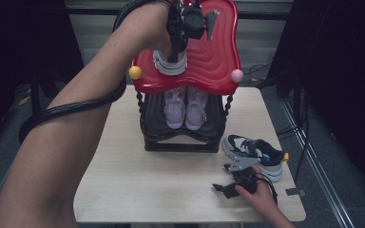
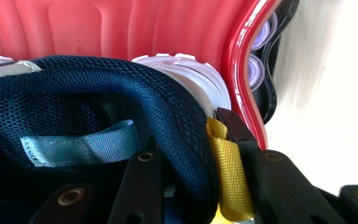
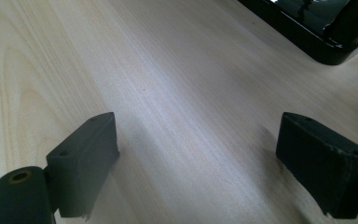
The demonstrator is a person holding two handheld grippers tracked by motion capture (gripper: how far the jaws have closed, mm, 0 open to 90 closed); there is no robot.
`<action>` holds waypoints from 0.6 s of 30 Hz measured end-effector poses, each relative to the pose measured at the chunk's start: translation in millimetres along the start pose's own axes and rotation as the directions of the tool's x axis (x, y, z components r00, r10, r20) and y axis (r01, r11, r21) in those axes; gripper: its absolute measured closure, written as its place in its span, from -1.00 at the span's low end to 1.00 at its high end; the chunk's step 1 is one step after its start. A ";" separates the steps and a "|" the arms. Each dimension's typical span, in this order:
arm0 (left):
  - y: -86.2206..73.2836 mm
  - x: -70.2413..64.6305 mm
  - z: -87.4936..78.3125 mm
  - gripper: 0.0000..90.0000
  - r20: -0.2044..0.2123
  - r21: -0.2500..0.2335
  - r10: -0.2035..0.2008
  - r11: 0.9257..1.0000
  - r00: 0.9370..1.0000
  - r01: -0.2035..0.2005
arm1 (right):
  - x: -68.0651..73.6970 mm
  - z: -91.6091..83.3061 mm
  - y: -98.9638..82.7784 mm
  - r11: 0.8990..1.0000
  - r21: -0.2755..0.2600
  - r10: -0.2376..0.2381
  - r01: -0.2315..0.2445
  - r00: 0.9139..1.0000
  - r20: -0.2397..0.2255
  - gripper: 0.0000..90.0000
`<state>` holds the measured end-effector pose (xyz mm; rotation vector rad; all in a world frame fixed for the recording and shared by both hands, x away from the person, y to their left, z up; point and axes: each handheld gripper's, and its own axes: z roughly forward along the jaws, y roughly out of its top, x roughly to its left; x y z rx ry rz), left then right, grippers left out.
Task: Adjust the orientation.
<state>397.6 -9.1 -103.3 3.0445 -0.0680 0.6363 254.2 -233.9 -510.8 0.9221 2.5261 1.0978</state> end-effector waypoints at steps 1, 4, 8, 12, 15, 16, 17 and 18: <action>0.0 0.6 1.3 0.60 0.002 0.002 0.002 1.000 1.000 -0.002 | 0.0 0.0 0.0 1.000 0.000 0.000 0.000 1.000 0.000 -0.73; -0.5 1.1 4.4 0.60 0.012 -0.002 0.003 1.000 1.000 -0.003 | 0.0 0.0 0.0 1.000 0.000 0.000 0.000 1.000 0.000 -0.73; -2.9 1.8 4.8 0.60 0.012 -0.013 0.000 1.000 1.000 0.000 | 0.0 0.0 0.0 1.000 0.000 0.000 0.000 1.000 0.000 -0.73; -5.1 2.2 5.1 0.60 0.023 -0.026 -0.007 1.000 1.000 0.008 | -0.1 0.0 0.0 1.000 0.000 -0.001 0.001 1.000 -0.001 -0.73; -5.7 1.4 5.3 0.59 0.022 -0.029 -0.008 1.000 1.000 0.008 | -0.2 0.0 0.0 1.000 0.000 -0.001 0.001 1.000 -0.001 -0.73; -5.8 0.8 5.6 0.59 0.025 -0.029 -0.008 1.000 1.000 0.008 | -0.2 0.0 0.0 1.000 0.000 -0.001 0.001 1.000 -0.001 -0.73; -6.1 0.3 5.9 0.59 0.025 -0.034 -0.013 0.999 1.000 0.014 | -0.2 0.1 0.1 1.000 0.000 -0.001 0.001 1.000 -0.001 -0.73; -6.6 0.3 5.9 0.59 0.026 -0.036 -0.014 0.999 1.000 0.015 | -0.2 0.1 0.1 1.000 0.000 -0.002 0.001 1.000 -0.001 -0.73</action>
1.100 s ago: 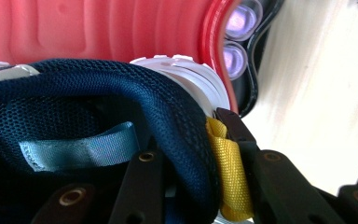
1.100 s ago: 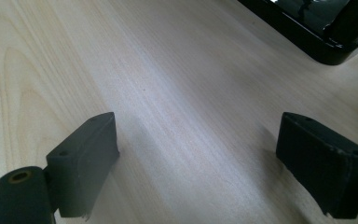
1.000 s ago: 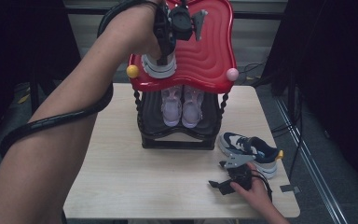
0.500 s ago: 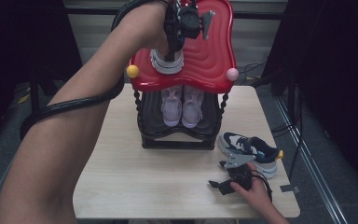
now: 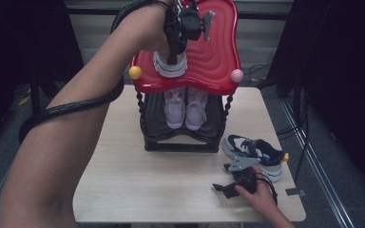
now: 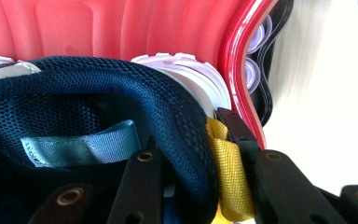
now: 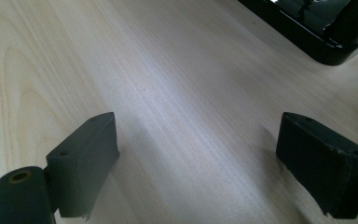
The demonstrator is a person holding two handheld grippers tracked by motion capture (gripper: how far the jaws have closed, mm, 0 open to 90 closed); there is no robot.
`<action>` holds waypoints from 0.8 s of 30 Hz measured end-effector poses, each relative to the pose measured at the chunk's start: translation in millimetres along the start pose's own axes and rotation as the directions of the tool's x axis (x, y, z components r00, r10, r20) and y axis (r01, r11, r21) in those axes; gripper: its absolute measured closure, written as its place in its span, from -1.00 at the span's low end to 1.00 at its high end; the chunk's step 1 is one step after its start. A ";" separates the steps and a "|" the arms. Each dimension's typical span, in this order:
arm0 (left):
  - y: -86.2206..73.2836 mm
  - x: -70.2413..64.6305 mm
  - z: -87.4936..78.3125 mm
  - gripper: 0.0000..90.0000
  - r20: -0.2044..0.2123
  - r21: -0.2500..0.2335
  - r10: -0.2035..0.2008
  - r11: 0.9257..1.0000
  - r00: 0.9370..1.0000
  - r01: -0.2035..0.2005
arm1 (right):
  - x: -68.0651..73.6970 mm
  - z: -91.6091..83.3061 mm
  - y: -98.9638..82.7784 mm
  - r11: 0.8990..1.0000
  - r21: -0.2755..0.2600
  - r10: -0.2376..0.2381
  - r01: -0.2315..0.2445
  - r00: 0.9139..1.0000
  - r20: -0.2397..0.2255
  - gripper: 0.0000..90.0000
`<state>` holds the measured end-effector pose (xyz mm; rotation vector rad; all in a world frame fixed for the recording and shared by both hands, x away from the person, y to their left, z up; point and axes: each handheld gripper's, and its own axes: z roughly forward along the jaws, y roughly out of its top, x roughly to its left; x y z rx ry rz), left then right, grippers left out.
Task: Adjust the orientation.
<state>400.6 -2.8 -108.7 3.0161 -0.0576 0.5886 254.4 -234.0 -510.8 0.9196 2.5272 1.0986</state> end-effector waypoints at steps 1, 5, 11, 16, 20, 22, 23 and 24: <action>-0.6 0.8 -0.1 0.59 0.001 0.002 0.005 1.000 1.000 -0.005 | 0.0 0.0 0.0 1.000 0.000 0.000 0.000 1.000 0.000 -0.73; -2.5 0.8 0.8 0.58 -0.003 -0.006 -0.015 1.000 1.000 0.015 | 0.0 0.0 0.0 1.000 0.000 0.000 0.000 1.000 0.000 -0.73; -6.4 2.8 0.9 0.51 0.002 -0.009 -0.050 0.999 0.999 0.050 | 0.0 0.0 0.0 1.000 0.000 0.000 0.000 1.000 0.000 -0.73; -6.9 4.5 0.5 0.47 -0.001 -0.009 -0.071 0.997 0.997 0.071 | 0.0 0.0 0.0 1.000 0.000 0.000 0.000 1.000 0.000 -0.73; -7.3 4.9 0.4 0.42 0.000 -0.010 -0.073 0.997 0.997 0.073 | 0.0 0.0 0.0 1.000 0.000 0.000 0.000 1.000 0.001 -0.73; -7.5 4.9 -0.1 0.41 -0.001 -0.009 -0.069 0.998 0.998 0.069 | 0.0 0.0 0.0 1.000 0.000 0.000 0.000 1.000 0.000 -0.73; -7.5 4.9 -0.5 0.41 -0.001 -0.006 -0.063 0.998 0.998 0.063 | 0.0 0.0 0.0 1.000 0.000 0.000 0.000 1.000 0.000 -0.73; -7.4 4.3 -0.9 0.45 0.002 -0.001 -0.057 0.998 0.998 0.057 | 0.0 0.0 0.0 1.000 0.000 0.000 0.000 1.000 0.000 -0.73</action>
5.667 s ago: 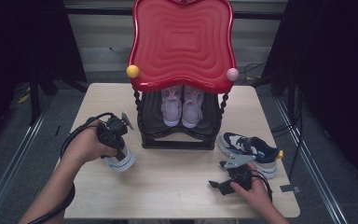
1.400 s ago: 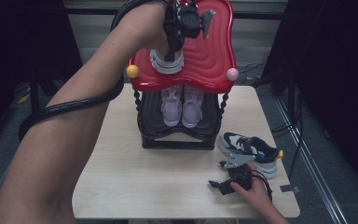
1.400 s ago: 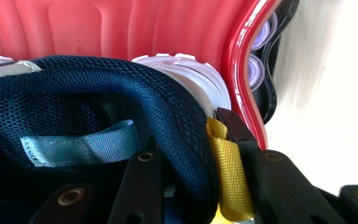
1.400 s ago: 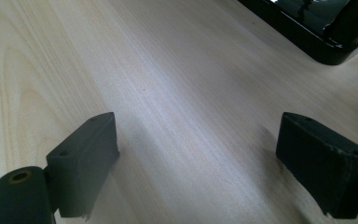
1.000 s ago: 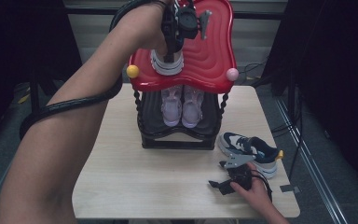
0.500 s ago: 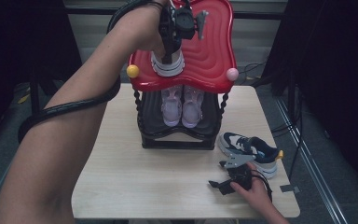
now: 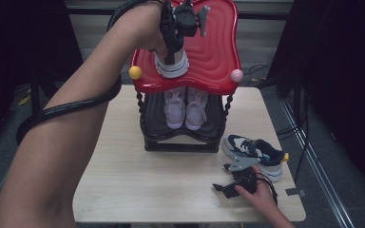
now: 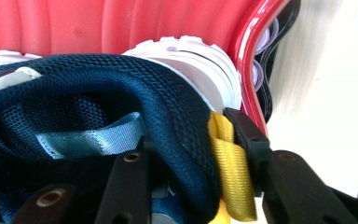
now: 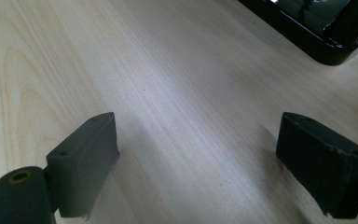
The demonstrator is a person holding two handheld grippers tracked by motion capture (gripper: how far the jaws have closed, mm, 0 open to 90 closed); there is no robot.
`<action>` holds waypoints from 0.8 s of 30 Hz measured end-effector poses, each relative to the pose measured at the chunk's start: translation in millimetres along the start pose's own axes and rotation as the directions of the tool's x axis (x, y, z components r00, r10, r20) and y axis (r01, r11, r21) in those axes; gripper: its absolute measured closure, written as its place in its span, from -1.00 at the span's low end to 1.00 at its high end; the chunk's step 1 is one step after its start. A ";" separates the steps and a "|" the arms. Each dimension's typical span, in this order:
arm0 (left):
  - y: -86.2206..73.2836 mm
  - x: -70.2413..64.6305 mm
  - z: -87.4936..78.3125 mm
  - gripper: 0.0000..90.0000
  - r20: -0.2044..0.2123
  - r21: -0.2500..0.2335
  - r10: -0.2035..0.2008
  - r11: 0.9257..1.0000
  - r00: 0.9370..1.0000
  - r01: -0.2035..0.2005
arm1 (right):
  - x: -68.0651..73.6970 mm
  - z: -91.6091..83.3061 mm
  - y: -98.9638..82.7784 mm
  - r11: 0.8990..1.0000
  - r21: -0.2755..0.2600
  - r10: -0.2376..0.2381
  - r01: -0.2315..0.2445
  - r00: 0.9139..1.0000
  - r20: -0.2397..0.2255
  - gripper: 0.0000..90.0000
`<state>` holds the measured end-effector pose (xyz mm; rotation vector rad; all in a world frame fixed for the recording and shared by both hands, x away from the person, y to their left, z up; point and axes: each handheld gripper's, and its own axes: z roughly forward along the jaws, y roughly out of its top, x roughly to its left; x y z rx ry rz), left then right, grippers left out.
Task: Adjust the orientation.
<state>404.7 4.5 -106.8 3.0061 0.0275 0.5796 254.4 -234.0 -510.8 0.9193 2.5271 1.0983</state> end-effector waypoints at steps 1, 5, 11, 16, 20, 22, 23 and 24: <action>0.1 0.0 -0.2 0.47 0.001 0.001 0.003 1.000 1.000 -0.003 | 0.0 0.0 0.0 1.000 0.000 0.000 0.000 1.000 0.000 -0.73; 0.0 -0.7 -0.1 0.47 -0.002 0.006 0.017 1.000 1.000 -0.017 | 0.0 0.0 0.0 1.000 0.000 0.000 0.000 1.000 0.000 -0.73; -2.9 -0.2 -0.1 0.47 0.006 0.003 0.009 1.000 1.000 -0.009 | 0.0 0.0 0.0 1.000 0.000 0.000 0.000 1.000 0.000 -0.73; -4.4 1.2 -0.8 0.35 -0.004 -0.011 -0.026 1.000 1.000 0.026 | 0.0 0.0 0.0 1.000 0.000 0.000 0.000 1.000 0.000 -0.73; -6.1 4.6 -2.5 0.12 -0.024 -0.023 -0.109 0.994 0.994 0.109 | 0.0 0.0 0.0 1.000 0.000 0.000 0.000 1.000 0.000 -0.73; -7.6 7.0 -3.3 -0.05 -0.016 -0.013 -0.175 0.985 0.984 0.174 | 0.0 0.0 0.0 1.000 0.000 0.001 -0.001 1.000 0.000 -0.73; -8.2 7.2 -3.2 -0.08 -0.010 -0.020 -0.191 0.981 0.982 0.191 | 0.0 0.0 0.0 1.000 0.000 0.000 0.000 1.000 0.000 -0.73; -8.9 7.6 -3.2 -0.10 -0.003 -0.031 -0.213 0.977 0.977 0.212 | 0.0 0.0 0.0 1.000 0.000 0.000 0.000 1.000 0.000 -0.73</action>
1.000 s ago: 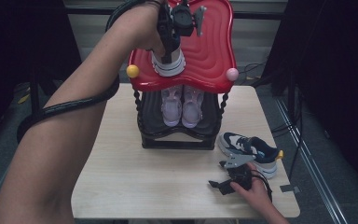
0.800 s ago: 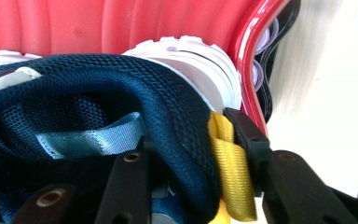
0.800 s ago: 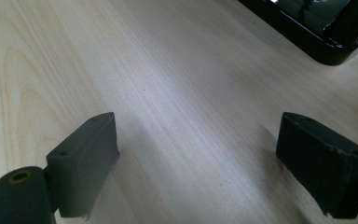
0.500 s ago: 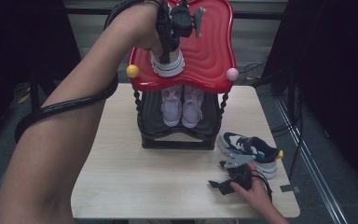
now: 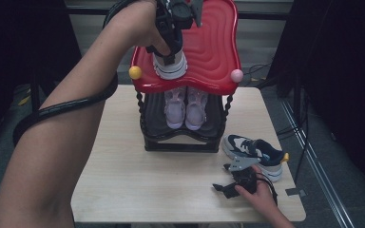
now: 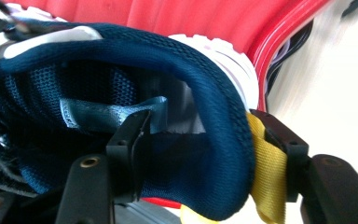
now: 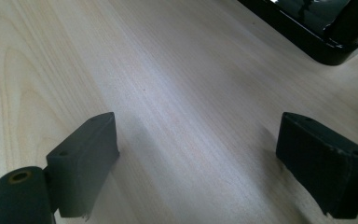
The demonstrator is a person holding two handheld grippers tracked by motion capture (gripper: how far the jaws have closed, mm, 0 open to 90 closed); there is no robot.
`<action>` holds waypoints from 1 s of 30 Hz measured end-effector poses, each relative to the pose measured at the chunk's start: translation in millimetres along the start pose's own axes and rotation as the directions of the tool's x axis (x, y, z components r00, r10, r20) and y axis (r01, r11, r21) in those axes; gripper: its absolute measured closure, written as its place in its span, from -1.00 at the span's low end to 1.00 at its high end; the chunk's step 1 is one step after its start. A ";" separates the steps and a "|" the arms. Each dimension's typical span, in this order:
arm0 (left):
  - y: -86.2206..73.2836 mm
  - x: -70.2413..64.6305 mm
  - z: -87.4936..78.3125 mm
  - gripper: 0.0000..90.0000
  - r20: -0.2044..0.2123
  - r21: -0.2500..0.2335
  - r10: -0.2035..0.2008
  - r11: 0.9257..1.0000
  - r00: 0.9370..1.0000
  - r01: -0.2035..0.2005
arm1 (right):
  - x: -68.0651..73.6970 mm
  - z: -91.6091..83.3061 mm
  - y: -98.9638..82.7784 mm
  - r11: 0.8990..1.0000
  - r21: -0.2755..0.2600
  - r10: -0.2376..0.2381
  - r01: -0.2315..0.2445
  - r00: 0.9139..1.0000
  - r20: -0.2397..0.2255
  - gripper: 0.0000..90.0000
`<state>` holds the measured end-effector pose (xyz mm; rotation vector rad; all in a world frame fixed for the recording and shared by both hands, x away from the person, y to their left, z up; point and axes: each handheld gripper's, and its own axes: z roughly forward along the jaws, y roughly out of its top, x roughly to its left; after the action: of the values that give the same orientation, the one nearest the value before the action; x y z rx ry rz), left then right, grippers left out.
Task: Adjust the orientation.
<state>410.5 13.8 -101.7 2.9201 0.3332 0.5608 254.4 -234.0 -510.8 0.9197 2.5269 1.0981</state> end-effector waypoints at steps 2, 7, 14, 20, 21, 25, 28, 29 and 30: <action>-1.1 1.0 -1.1 -0.19 0.015 -0.013 -0.070 0.997 0.997 0.070 | 0.0 0.0 0.0 1.000 0.000 0.000 0.000 1.000 0.000 -0.73; -1.6 1.3 -3.2 -0.24 0.039 -0.031 -0.149 0.988 0.988 0.150 | 0.0 0.0 0.0 1.000 0.000 0.000 0.000 1.000 0.000 -0.73; -3.8 -0.5 -8.0 -0.24 0.058 -0.041 -0.197 0.979 0.979 0.200 | 0.0 0.0 0.0 1.000 0.000 0.000 0.000 1.000 0.000 -0.73; -7.9 0.0 -17.0 -0.26 0.071 -0.055 -0.243 0.967 0.967 0.247 | 0.1 0.0 0.0 1.000 0.000 0.000 0.000 1.000 0.000 -0.73; -8.8 0.3 -18.7 -0.26 0.067 -0.052 -0.242 0.968 0.968 0.246 | 0.0 0.0 0.0 1.000 0.000 0.000 0.000 1.000 0.000 -0.73; -12.8 0.3 -24.0 -0.29 0.074 -0.043 -0.263 0.963 0.962 0.267 | 0.1 0.0 0.0 1.000 0.000 0.000 0.000 1.000 0.000 -0.73; -16.5 -0.7 -27.4 -0.33 0.084 -0.035 -0.282 0.958 0.956 0.285 | 0.1 0.0 0.0 1.000 0.000 0.001 -0.001 1.000 0.000 -0.73; -17.9 -0.3 -28.7 -0.36 0.094 -0.029 -0.293 0.955 0.951 0.297 | 0.1 0.0 0.0 1.000 0.000 0.001 -0.001 1.000 0.000 -0.73; -20.2 -0.5 -29.7 -0.38 0.103 -0.024 -0.302 0.952 0.948 0.306 | 0.1 0.0 0.0 1.000 0.000 0.000 0.000 1.000 0.000 -0.73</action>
<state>395.0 36.2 -78.4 2.7671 0.7343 0.3701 254.3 -234.0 -510.8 0.9204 2.5266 1.0981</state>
